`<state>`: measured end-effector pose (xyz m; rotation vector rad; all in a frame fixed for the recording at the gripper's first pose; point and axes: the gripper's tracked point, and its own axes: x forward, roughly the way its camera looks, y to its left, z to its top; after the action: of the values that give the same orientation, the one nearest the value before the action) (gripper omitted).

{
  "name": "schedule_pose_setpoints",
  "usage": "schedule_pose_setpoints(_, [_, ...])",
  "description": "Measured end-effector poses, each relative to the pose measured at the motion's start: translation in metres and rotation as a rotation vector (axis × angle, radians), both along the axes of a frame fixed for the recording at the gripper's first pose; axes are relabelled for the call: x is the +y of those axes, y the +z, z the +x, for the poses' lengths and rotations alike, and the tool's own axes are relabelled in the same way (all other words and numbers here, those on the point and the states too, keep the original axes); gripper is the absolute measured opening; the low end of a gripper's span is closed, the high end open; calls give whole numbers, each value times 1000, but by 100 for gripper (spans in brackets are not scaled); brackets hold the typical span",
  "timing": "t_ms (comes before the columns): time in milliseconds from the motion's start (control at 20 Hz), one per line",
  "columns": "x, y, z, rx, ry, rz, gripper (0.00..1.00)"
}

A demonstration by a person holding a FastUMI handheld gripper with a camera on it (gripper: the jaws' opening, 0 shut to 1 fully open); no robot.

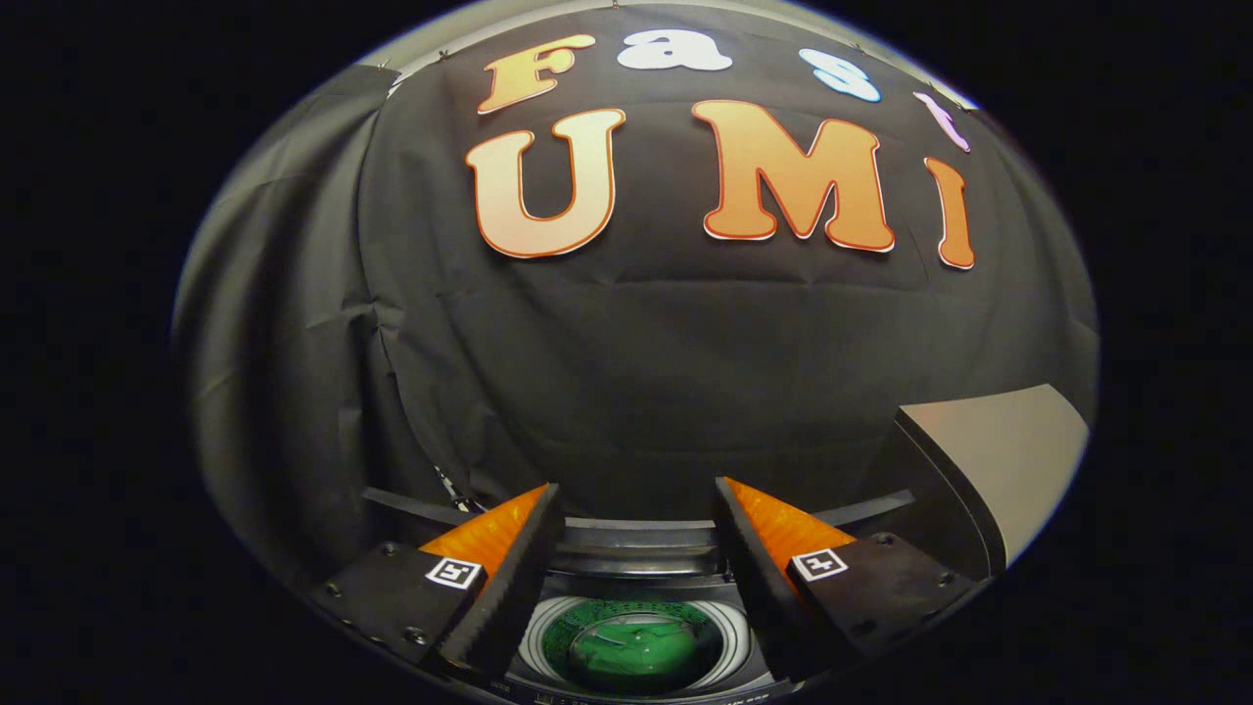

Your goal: Put the clothes into the washing machine and then close the washing machine lid.

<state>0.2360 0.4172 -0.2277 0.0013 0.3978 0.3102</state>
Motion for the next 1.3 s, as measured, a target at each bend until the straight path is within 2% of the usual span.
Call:
schedule_pose_setpoints(500, [-7,-21,-30,-21,14,14,99])
schedule_pose_setpoints(800, [-11,-125,-63,233,2,17,99])
schedule_pose_setpoints(950, [-15,-157,-78,317,10,-9,99])
schedule_pose_setpoints(1050, [-14,-148,-80,303,14,-3,99])
schedule_pose_setpoints(1200, [-21,-96,-76,222,31,-1,99])
schedule_pose_setpoints(1300, [-29,-52,-77,162,33,44,99])
